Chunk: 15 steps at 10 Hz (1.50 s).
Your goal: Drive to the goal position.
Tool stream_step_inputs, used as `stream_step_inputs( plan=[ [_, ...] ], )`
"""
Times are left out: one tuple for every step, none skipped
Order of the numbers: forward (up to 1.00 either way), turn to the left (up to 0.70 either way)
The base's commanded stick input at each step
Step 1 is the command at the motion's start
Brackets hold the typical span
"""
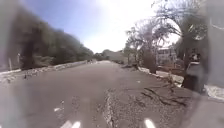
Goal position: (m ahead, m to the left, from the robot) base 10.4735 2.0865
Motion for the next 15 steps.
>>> stream_step_inputs(
  plan=[
    [0.5, -0.02],
    [0.5, 0.0],
    [0.5, 0.0],
    [0.5, 0.0],
    [0.5, 0.0],
    [0.5, 0.0],
    [0.5, 0.0],
    [0.5, 0.0],
    [0.5, -0.5],
    [0.5, -0.5],
    [0.5, -0.5],
    [0.5, -0.5],
    [0.5, -0.5],
    [0.5, 0.0],
    [0.5, 0.0]
  ],
)
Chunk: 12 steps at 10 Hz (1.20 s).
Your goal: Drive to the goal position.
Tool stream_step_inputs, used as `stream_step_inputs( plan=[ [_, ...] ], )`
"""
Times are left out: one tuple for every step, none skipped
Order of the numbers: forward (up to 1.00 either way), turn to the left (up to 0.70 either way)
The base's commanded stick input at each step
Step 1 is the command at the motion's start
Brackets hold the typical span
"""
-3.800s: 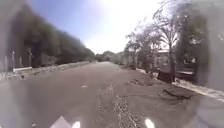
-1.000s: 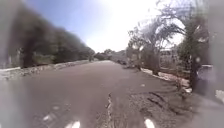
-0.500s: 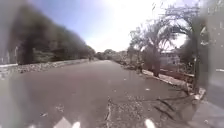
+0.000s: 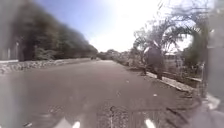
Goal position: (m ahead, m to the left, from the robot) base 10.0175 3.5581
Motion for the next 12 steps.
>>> stream_step_inputs(
  plan=[
    [0.5, 0.0],
    [0.5, 0.0],
    [0.5, 0.0],
    [0.5, -0.5],
    [0.5, -0.5],
    [0.5, -0.5],
    [0.5, -0.5],
    [0.5, -0.5],
    [0.5, -0.35],
    [0.5, -0.14],
    [0.5, 0.0],
    [0.5, 0.0]
  ],
)
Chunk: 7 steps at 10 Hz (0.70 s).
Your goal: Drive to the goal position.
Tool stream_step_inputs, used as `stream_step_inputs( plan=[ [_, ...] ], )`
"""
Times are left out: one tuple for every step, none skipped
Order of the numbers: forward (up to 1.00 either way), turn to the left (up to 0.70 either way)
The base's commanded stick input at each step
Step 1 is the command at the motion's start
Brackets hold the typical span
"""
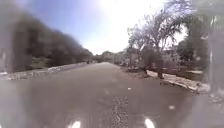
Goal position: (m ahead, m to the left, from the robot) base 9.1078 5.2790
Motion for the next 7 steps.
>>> stream_step_inputs(
  plan=[
    [0.5, 0.0],
    [0.5, 0.0],
    [0.5, 0.0],
    [0.5, -0.5],
    [0.5, -0.5],
    [0.5, -0.5],
    [0.5, 0.0]
  ],
)
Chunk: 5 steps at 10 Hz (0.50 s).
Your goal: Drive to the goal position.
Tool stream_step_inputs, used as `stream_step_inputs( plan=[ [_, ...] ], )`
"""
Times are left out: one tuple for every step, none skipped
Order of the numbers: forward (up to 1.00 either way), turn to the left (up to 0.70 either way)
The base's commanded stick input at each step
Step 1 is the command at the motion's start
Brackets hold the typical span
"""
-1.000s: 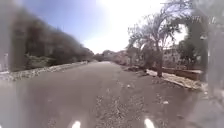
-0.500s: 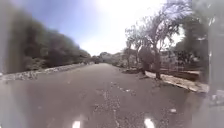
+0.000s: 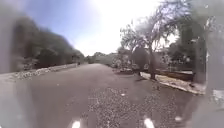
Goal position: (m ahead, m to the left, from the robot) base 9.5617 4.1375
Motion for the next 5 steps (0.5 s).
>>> stream_step_inputs(
  plan=[
    [0.5, 0.0],
    [0.5, 0.0],
    [0.5, 0.0],
    [0.5, 0.0],
    [0.5, 0.0]
  ],
)
